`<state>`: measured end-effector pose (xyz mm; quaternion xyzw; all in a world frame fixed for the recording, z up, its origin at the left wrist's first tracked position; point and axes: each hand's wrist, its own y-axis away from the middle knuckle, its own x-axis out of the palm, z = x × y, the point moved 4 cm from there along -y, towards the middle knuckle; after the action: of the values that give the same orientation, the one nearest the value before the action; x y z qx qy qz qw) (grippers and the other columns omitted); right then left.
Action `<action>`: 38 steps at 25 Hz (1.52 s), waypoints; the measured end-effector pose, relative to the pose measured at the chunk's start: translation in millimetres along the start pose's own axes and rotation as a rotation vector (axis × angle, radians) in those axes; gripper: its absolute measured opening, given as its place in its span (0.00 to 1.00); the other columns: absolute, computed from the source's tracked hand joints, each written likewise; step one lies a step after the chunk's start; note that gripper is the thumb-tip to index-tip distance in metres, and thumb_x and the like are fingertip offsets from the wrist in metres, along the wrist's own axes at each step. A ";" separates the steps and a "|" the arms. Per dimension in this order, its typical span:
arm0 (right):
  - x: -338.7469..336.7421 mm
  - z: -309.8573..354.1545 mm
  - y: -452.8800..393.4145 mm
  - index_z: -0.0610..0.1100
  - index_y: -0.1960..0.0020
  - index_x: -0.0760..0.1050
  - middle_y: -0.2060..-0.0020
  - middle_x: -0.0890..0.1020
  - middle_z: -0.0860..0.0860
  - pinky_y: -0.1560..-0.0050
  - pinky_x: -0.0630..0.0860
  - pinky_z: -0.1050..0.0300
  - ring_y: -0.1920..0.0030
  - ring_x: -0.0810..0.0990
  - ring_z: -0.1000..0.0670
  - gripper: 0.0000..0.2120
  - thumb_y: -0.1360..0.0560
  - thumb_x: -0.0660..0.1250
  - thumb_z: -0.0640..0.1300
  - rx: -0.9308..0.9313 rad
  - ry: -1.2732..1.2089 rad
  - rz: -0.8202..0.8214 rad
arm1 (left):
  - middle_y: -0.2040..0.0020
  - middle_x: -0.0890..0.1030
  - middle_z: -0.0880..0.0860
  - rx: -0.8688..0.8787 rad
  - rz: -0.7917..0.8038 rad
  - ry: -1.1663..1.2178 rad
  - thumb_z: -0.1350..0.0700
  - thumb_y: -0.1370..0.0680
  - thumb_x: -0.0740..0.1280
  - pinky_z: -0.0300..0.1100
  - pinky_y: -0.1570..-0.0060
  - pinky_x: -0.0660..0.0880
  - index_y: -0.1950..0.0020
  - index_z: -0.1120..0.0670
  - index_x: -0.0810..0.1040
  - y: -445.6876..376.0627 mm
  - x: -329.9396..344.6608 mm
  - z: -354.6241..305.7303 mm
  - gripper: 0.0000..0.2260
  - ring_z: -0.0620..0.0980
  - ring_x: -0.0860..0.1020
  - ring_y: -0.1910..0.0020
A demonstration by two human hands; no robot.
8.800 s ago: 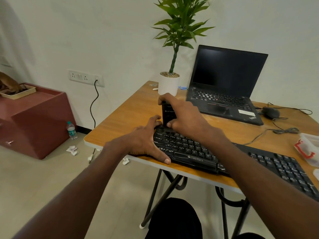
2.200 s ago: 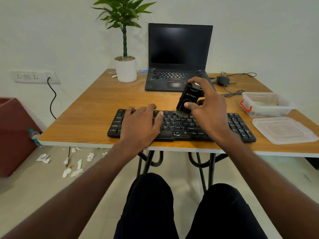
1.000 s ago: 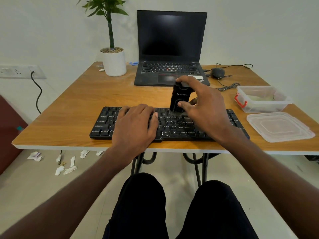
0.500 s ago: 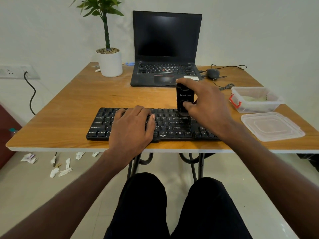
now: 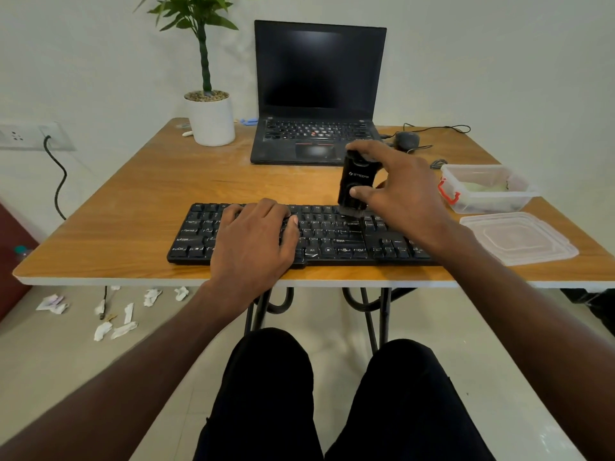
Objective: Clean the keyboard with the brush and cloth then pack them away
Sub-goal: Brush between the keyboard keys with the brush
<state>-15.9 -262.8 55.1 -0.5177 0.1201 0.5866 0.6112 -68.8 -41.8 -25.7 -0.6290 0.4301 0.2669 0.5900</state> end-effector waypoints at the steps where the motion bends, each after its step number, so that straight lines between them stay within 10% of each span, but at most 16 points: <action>1: 1.1 0.4 0.5 0.59 0.26 0.71 0.34 0.81 0.53 0.46 0.76 0.59 0.45 0.80 0.55 0.32 0.26 0.77 0.46 0.002 -0.038 0.042 | 0.43 0.82 0.48 0.000 0.000 0.001 0.46 0.13 0.54 0.52 0.33 0.67 0.40 0.50 0.80 -0.1 0.1 -0.1 0.17 0.48 0.78 0.45; 10: -9.4 -6.8 -4.0 0.60 0.27 0.72 0.34 0.81 0.50 0.42 0.82 0.48 0.43 0.83 0.48 0.33 0.27 0.79 0.43 -0.011 0.073 0.104 | 0.44 0.82 0.47 -0.002 -0.016 -0.024 0.45 0.13 0.54 0.54 0.31 0.65 0.40 0.49 0.80 0.6 -0.1 -1.2 0.16 0.48 0.79 0.46; 38: -8.5 -43.8 41.2 0.62 0.21 0.65 0.39 0.81 0.49 0.46 0.81 0.55 0.40 0.78 0.51 0.37 0.22 0.70 0.34 -0.012 0.031 -0.082 | 0.42 0.82 0.48 -0.021 0.041 -0.008 0.43 0.14 0.53 0.55 0.30 0.65 0.38 0.50 0.78 -12.7 23.4 -75.9 0.18 0.50 0.79 0.44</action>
<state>-32.8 -311.0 22.2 -0.5349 0.1044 0.5537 0.6296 -59.5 -121.7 -26.7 -0.6250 0.4377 0.2860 0.5796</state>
